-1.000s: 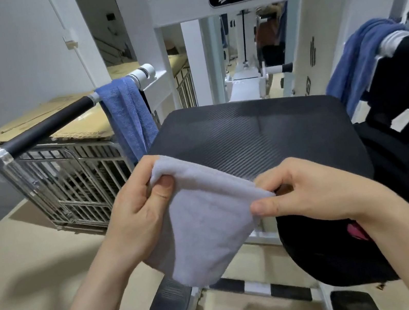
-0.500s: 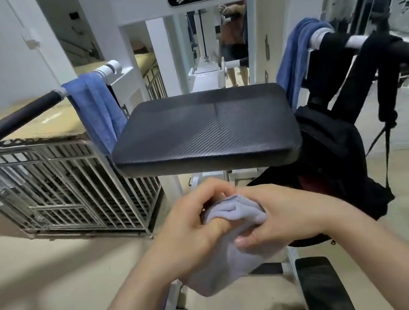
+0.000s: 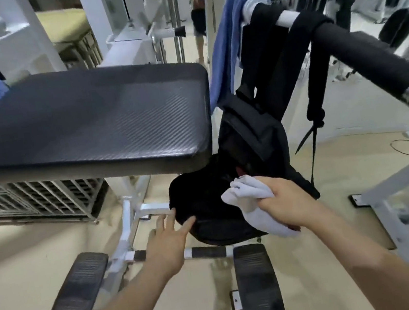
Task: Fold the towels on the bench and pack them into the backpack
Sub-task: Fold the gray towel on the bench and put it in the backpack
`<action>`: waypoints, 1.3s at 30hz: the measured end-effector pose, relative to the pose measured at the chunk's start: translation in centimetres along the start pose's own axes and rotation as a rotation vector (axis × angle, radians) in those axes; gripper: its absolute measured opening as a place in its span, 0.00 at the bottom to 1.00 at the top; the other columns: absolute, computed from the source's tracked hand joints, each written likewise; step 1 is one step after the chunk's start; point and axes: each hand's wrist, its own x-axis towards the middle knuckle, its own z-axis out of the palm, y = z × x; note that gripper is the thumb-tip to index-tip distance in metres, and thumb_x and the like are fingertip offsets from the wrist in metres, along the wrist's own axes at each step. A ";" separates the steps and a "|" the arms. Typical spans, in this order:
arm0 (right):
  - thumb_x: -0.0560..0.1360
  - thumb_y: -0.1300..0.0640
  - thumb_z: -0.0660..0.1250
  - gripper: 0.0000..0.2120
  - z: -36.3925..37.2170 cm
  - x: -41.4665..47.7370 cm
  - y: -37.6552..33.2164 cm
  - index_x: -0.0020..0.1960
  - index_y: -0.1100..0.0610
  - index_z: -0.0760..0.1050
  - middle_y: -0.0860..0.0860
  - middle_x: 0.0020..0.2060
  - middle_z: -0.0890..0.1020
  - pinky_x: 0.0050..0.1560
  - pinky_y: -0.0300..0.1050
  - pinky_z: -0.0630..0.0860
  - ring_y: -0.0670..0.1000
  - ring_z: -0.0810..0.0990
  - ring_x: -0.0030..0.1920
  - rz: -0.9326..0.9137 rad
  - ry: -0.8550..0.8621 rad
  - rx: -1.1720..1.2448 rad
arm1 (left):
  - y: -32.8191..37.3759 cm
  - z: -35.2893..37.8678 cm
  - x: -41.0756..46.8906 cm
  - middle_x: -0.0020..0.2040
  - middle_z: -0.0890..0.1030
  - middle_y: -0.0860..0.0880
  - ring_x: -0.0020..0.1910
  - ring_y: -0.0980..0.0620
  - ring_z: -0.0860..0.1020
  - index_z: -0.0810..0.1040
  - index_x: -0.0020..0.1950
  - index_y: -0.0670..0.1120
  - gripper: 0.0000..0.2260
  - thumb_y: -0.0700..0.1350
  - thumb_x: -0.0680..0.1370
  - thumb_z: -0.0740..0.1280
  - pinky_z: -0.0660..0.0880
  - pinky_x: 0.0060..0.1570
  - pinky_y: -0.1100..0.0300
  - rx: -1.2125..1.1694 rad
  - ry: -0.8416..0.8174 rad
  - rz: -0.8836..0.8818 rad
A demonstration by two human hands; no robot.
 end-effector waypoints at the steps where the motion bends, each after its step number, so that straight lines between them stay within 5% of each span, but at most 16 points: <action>1: 0.79 0.51 0.55 0.14 0.1 0.8 1.0 0.59 0.41 0.75 0.41 0.49 0.82 0.51 0.41 0.77 0.43 0.79 0.50 0.003 0.002 0.022 | 0.5 0.4 0.9 0.79 0.44 0.43 0.76 0.39 0.48 0.48 0.77 0.62 0.39 0.37 0.75 0.64 0.57 0.72 0.46 0.051 -0.017 -0.004; 4: 0.81 0.50 0.56 0.13 0.7 3.1 3.3 0.61 0.36 0.74 0.31 0.48 0.77 0.45 0.25 0.71 0.28 0.75 0.48 -0.020 -0.026 0.150 | 1.6 1.9 3.9 0.79 0.48 0.44 0.77 0.41 0.47 0.61 0.74 0.58 0.29 0.38 0.76 0.63 0.45 0.74 0.41 0.189 -0.084 0.008; 6: 0.82 0.53 0.58 0.15 1.1 4.5 4.6 0.63 0.38 0.73 0.29 0.49 0.77 0.45 0.19 0.67 0.24 0.73 0.50 -0.062 -0.043 0.235 | 1.7 2.4 5.3 0.72 0.67 0.47 0.74 0.44 0.58 0.72 0.65 0.55 0.20 0.38 0.76 0.61 0.43 0.73 0.40 0.223 -0.101 0.032; 9: 0.81 0.57 0.60 0.16 1.5 6.2 6.0 0.67 0.45 0.73 0.37 0.56 0.79 0.57 0.28 0.70 0.33 0.75 0.57 -0.187 -0.014 0.094 | 1.9 1.0 5.7 0.53 0.81 0.51 0.59 0.46 0.76 0.73 0.61 0.54 0.16 0.39 0.77 0.58 0.58 0.69 0.51 0.175 -0.133 0.176; 11: 0.78 0.66 0.59 0.25 1.9 6.9 6.9 0.72 0.50 0.67 0.48 0.69 0.72 0.65 0.46 0.71 0.50 0.72 0.66 -0.261 0.021 -0.217 | 4.1 -1.9 4.5 0.48 0.81 0.47 0.49 0.43 0.79 0.73 0.58 0.51 0.09 0.44 0.81 0.57 0.69 0.50 0.54 0.090 -0.154 0.351; 14: 0.71 0.73 0.61 0.36 1.9 6.6 8.5 0.74 0.48 0.64 0.51 0.75 0.64 0.58 0.52 0.75 0.60 0.69 0.68 -0.383 -0.009 -0.599 | 8.9 -6.6 0.9 0.41 0.80 0.44 0.37 0.43 0.74 0.72 0.52 0.49 0.08 0.49 0.83 0.54 0.63 0.35 0.56 0.047 -0.087 0.586; 17: 0.70 0.68 0.65 0.31 0.9 5.4 10.0 0.70 0.50 0.69 0.53 0.71 0.69 0.50 0.53 0.78 0.59 0.74 0.62 -0.491 -0.088 -0.767 | 11.9 -10.5 -3.9 0.39 0.80 0.46 0.37 0.44 0.74 0.72 0.49 0.50 0.12 0.57 0.81 0.56 0.66 0.36 0.55 -0.123 -0.083 0.676; 20: 0.68 0.65 0.70 0.26 1.0 4.1 9.6 0.65 0.53 0.73 0.56 0.63 0.76 0.39 0.50 0.79 0.60 0.79 0.55 -0.504 -0.017 -0.824 | 11.4 -13.2 -6.9 0.34 0.76 0.50 0.33 0.53 0.71 0.74 0.47 0.50 0.14 0.59 0.73 0.68 0.70 0.37 0.57 -0.273 -0.232 0.588; 23: 0.75 0.62 0.62 0.28 2.3 3.4 8.3 0.74 0.52 0.62 0.57 0.72 0.66 0.41 0.47 0.69 0.59 0.74 0.61 -0.440 0.050 -0.827 | 8.8 -13.6 -8.1 0.43 0.81 0.49 0.43 0.48 0.78 0.76 0.49 0.49 0.13 0.53 0.68 0.70 0.71 0.40 0.59 -0.153 -0.317 0.384; 26: 0.74 0.62 0.62 0.30 3.0 3.2 7.3 0.74 0.53 0.59 0.56 0.69 0.67 0.36 0.46 0.64 0.58 0.78 0.53 -0.347 0.128 -0.853 | 6.8 -12.3 -10.2 0.44 0.81 0.42 0.45 0.40 0.79 0.71 0.38 0.44 0.08 0.47 0.73 0.64 0.71 0.39 0.56 0.002 -0.384 0.281; 32: 0.74 0.60 0.64 0.20 2.7 2.3 4.0 0.66 0.60 0.66 0.56 0.55 0.75 0.34 0.48 0.66 0.59 0.81 0.48 -0.151 0.311 -0.891 | 8.7 -15.0 -14.7 0.32 0.69 0.46 0.34 0.42 0.70 0.65 0.33 0.43 0.13 0.43 0.76 0.63 0.71 0.35 0.54 0.116 -0.290 0.507; 35: 0.73 0.60 0.63 0.13 5.6 0.6 1.0 0.57 0.59 0.72 0.56 0.50 0.77 0.35 0.48 0.69 0.58 0.79 0.49 -0.328 0.304 -0.852 | 9.7 -16.7 -16.2 0.31 0.70 0.46 0.29 0.46 0.68 0.67 0.33 0.43 0.11 0.42 0.75 0.64 0.66 0.29 0.56 0.137 -0.235 0.631; 39: 0.53 0.60 0.78 0.16 10.3 -1.2 0.4 0.37 0.59 0.76 0.55 0.36 0.75 0.24 0.41 0.57 0.55 0.76 0.33 -0.445 0.192 -0.873 | 9.9 -17.1 -18.1 0.30 0.70 0.45 0.27 0.47 0.66 0.66 0.32 0.42 0.12 0.41 0.74 0.64 0.68 0.29 0.54 0.115 -0.309 0.683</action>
